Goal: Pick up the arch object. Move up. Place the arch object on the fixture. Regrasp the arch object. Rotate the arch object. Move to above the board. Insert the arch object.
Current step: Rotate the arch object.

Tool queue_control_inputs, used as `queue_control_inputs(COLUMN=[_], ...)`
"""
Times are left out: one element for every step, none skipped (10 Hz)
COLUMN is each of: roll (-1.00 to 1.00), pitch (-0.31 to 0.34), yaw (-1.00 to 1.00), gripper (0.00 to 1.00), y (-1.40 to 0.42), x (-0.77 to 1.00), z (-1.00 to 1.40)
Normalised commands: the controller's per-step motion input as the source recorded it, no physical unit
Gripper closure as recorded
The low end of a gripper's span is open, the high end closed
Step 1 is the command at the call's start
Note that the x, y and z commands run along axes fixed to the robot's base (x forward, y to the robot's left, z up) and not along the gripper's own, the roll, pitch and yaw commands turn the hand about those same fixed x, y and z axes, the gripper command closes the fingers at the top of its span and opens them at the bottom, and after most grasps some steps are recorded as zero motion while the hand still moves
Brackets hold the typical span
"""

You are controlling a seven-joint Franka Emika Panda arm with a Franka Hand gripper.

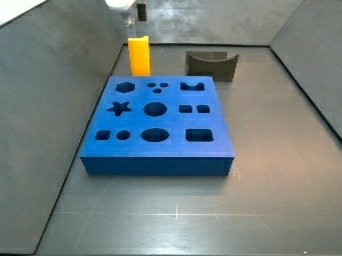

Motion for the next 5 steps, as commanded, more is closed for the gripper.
queue_control_inputs(roll=[0.0,0.0,0.0,0.0,0.0], pitch=[-0.009,-0.009,-0.009,-0.01,-0.01], yaw=[1.0,1.0,1.0,1.0,1.0], gripper=[0.0,0.0,0.0,0.0,0.0], y=[0.0,0.0,0.0,0.0,0.0], x=[0.05,0.05,0.05,0.05,0.05], z=[-0.03,-0.03,-0.03,-0.03,-0.03])
